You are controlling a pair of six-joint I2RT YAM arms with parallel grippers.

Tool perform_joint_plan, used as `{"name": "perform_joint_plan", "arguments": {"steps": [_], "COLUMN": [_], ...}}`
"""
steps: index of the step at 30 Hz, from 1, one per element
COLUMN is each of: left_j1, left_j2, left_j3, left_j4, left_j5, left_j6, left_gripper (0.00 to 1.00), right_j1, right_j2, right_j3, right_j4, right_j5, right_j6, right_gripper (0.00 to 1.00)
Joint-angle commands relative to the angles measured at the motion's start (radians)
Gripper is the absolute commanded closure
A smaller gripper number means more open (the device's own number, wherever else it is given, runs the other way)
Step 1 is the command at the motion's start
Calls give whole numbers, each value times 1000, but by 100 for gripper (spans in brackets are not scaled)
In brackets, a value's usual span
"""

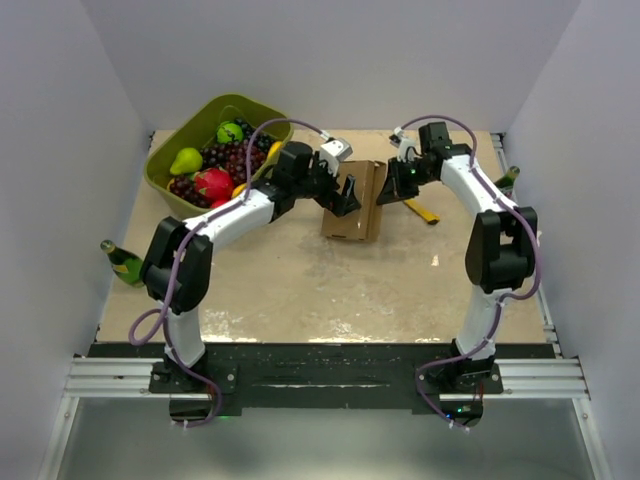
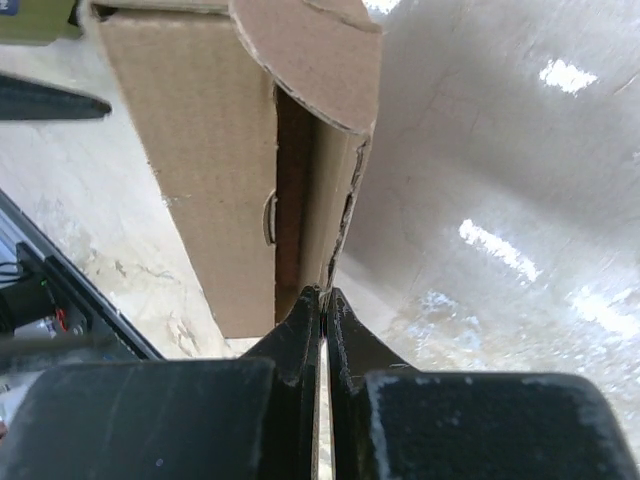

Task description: Unpack the express box

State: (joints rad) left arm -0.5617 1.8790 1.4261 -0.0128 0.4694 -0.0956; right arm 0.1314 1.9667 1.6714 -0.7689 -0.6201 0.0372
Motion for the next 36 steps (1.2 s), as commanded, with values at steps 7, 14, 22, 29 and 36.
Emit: {"name": "perform_joint_plan", "arguments": {"steps": [7,14,22,29,36], "left_j1": [-115,-107,68,82,79], "left_j2": [19,16,-64,-63,-173], "left_j3": [79,47,-110,-190,-70], "left_j4": [-47,-91,-104,-82,-64], "left_j5": [-415,-652,-581,-572,-673], "left_j6": [-69,16,13,85,206], "left_gripper": [0,0,2,4,4], "right_j1": [57,56,-22,-46,-47], "right_j2": [-127,-181,-216,-190,-192], "right_j3": [-42,-67,-108,-116,-105], "right_j4": [45,33,-10,-49,-52], "right_j5": [108,60,-7,-98,-81], "right_j6": [124,104,18,-31,-30], "right_gripper": [100,100,100,100,100]}}
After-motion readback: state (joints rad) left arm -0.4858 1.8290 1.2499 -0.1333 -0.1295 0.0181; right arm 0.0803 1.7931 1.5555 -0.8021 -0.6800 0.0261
